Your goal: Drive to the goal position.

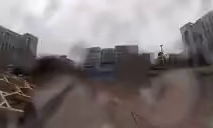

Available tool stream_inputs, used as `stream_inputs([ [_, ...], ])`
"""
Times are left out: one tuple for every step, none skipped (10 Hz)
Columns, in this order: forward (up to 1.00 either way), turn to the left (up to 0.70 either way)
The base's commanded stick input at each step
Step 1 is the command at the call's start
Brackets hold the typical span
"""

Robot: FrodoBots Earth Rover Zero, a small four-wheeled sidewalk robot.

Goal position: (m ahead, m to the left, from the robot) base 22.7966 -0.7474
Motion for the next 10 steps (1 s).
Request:
stream_inputs([
  [1.00, 0.00],
  [1.00, 0.00],
  [1.00, -0.01],
  [1.00, -0.13],
  [1.00, -0.36],
  [1.00, -0.20],
  [1.00, 0.00],
  [1.00, 0.00],
  [1.00, 0.00],
  [1.00, 0.00],
])
